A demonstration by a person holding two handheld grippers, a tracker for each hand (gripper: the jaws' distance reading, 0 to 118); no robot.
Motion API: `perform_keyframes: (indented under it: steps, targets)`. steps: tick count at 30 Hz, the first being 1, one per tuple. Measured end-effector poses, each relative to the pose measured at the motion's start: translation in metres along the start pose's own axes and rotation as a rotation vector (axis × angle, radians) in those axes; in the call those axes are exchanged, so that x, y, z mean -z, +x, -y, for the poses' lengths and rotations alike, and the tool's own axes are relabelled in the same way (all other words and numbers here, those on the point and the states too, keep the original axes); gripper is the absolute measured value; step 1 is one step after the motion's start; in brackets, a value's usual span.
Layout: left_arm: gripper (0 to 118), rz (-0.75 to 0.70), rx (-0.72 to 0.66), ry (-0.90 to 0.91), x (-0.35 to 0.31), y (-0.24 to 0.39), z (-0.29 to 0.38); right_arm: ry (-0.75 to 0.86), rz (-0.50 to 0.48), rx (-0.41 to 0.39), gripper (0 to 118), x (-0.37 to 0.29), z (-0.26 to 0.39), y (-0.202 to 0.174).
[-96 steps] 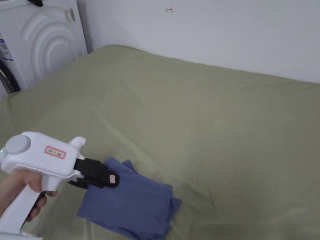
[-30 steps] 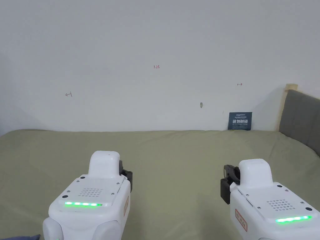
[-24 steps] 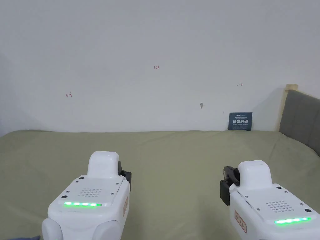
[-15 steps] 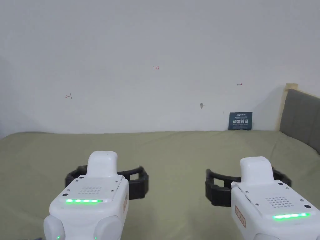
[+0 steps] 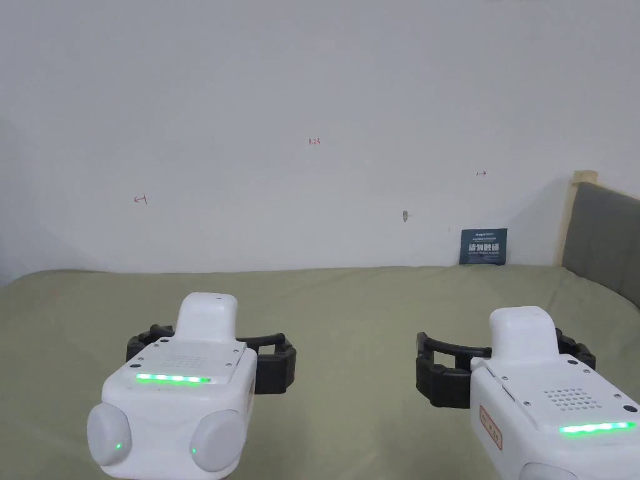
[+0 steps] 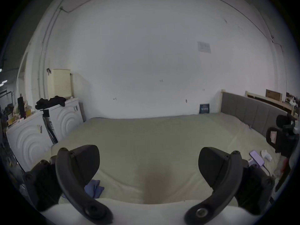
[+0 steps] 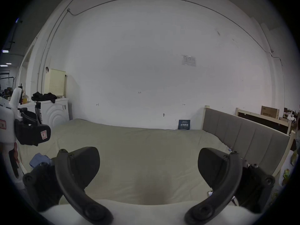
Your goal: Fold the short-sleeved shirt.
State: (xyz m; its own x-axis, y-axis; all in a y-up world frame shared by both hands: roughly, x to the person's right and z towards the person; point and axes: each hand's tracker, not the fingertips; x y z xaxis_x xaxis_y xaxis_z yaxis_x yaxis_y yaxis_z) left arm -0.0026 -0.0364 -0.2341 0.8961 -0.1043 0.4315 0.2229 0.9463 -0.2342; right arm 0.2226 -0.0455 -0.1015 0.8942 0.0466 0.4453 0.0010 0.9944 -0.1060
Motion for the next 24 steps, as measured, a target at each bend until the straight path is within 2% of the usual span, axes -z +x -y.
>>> perform_keyframes:
  steps: [5, 7, 9, 16, 20, 24]
  targets:
    - [118, 0.015, -0.001, 0.103, -0.011, 0.002, 0.004, 0.004, -0.012, 0.005, 118, -0.003, -0.003, -0.002]
    - [118, 0.009, -0.009, 0.077, -0.009, 0.003, 0.0, 0.003, -0.015, 0.001, 118, -0.003, -0.004, -0.002]
    - [118, 0.077, 0.021, -0.022, -0.009, 0.0, -0.004, 0.004, -0.014, -0.001, 118, -0.004, -0.005, -0.002]
    - [118, 0.046, -0.026, 0.005, -0.012, 0.001, -0.009, -0.001, -0.015, 0.006, 118, -0.005, -0.007, 0.001]
    - [118, -0.026, 0.003, 0.023, -0.011, 0.005, -0.009, -0.001, -0.016, 0.01, 118, -0.005, -0.007, 0.003]
    - [118, 0.005, -0.031, 0.01, -0.01, 0.0, -0.01, -0.005, -0.015, 0.017, 118, -0.005, -0.007, 0.003]
